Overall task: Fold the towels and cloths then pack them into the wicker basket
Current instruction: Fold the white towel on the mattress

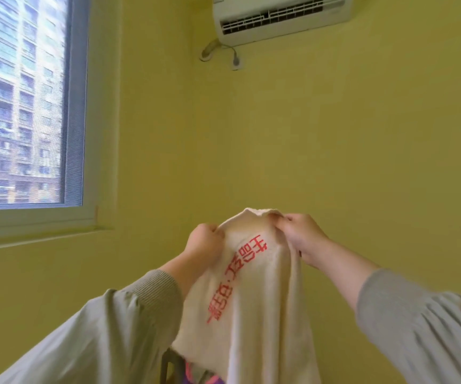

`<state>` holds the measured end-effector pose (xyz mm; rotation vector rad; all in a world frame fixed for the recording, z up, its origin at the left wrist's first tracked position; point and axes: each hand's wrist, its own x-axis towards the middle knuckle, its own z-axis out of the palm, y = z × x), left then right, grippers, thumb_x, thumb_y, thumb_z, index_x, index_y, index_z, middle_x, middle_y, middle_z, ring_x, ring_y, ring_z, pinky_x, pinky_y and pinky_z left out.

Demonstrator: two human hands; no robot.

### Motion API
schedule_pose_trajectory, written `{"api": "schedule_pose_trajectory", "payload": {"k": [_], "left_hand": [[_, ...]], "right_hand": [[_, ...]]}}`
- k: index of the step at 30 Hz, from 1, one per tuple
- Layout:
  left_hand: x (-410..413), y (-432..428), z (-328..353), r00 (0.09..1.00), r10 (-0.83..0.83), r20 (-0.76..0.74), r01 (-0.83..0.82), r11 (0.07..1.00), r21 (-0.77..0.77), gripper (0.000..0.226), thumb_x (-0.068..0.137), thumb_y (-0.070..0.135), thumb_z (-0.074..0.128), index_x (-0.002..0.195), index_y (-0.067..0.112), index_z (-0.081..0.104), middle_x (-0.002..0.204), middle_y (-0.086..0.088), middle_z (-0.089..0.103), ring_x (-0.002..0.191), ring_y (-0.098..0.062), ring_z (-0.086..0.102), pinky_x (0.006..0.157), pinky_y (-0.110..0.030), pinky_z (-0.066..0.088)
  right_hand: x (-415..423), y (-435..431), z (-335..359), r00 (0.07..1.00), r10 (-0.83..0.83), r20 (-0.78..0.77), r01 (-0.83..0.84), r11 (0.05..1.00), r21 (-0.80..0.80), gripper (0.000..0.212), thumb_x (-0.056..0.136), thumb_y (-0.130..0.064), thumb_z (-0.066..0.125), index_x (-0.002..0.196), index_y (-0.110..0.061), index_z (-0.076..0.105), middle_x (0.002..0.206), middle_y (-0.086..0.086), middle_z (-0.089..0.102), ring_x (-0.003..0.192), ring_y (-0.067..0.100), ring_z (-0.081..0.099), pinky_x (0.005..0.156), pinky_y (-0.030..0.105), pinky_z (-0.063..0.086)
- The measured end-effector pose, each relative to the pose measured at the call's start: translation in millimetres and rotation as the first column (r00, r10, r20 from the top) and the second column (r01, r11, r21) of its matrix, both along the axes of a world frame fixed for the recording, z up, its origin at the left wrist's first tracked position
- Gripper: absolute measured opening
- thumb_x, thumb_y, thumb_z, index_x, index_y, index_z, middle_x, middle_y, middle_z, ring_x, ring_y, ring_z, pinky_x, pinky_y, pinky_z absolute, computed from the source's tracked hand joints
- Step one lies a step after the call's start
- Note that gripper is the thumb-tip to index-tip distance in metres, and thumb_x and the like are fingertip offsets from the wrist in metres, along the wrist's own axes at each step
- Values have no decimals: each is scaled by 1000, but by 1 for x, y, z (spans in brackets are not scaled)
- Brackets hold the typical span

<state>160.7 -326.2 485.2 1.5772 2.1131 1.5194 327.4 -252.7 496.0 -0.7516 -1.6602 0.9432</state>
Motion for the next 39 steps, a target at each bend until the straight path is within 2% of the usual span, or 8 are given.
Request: {"api": "schedule_pose_trajectory", "payload": {"k": [3, 9, 14, 21, 26, 31, 36, 39], "left_hand": [[13, -1, 10, 993, -56, -101, 64, 995, 81, 29, 96, 18, 46, 69, 14, 52, 64, 1, 51, 57, -15, 46, 47, -24, 32], [21, -6, 26, 919, -158, -362, 128, 986, -108, 23, 82, 37, 70, 72, 23, 55, 68, 8, 54, 61, -9, 49, 49, -22, 34], [0, -6, 18, 880, 0, -475, -101, 977, -186, 19, 83, 30, 69, 84, 15, 58, 73, 3, 53, 68, -16, 53, 51, -24, 39], [-49, -14, -14, 891, 159, -425, -286, 924, -255, 22, 82, 31, 67, 82, 9, 65, 75, -1, 60, 64, -17, 57, 48, -24, 42], [-61, -14, -21, 964, 242, -111, -252, 963, -94, 30, 85, 23, 62, 61, 7, 54, 62, -4, 54, 51, -18, 48, 44, -22, 35], [-63, -18, -23, 941, 315, -124, -327, 940, -100, 37, 90, 36, 56, 68, 6, 54, 65, -4, 53, 54, -19, 48, 47, -24, 33], [-48, -17, -9, 960, 266, 93, -268, 963, 10, 30, 100, 24, 39, 94, 1, 57, 70, -10, 62, 51, -22, 61, 45, -26, 44], [-42, -22, 17, 956, 284, 72, -292, 946, 143, 30, 99, 25, 37, 99, 2, 56, 92, -16, 65, 79, -33, 66, 68, -37, 53]], "right_hand": [[5, -7, 5, 995, 103, -10, -104, 994, -37, 23, 89, -25, 64, 80, -5, 66, 84, 12, 67, 75, 23, 62, 73, 35, 48], [18, -17, 23, 931, -366, 1, 356, 906, 230, 36, 92, -24, 59, 60, -9, 50, 58, 0, 46, 58, 16, 42, 48, 22, 31], [40, -8, 26, 853, -516, -82, 517, 814, 264, 37, 95, -25, 55, 64, -6, 48, 65, 3, 50, 66, 21, 46, 58, 29, 33], [85, 10, -3, 418, -717, 557, 500, 694, 518, 52, 97, -53, 34, 68, -13, 51, 75, 9, 59, 67, 27, 52, 55, 30, 35], [88, 11, -12, 563, -557, 610, 519, 813, 263, 52, 94, -50, 47, 66, -7, 47, 55, 9, 53, 51, 22, 51, 47, 25, 33], [90, 11, -19, 609, -539, 582, 565, 810, 159, 43, 97, -41, 44, 87, -2, 58, 52, 12, 63, 43, 22, 54, 49, 23, 39], [68, 7, -8, 804, -516, 296, 561, 823, -88, 33, 102, -27, 36, 105, 0, 55, 59, 20, 62, 50, 28, 62, 50, 34, 53], [64, -1, 18, 771, -618, 151, 618, 784, 56, 33, 102, -27, 32, 103, -3, 55, 87, 14, 66, 74, 30, 65, 65, 36, 53]]}}
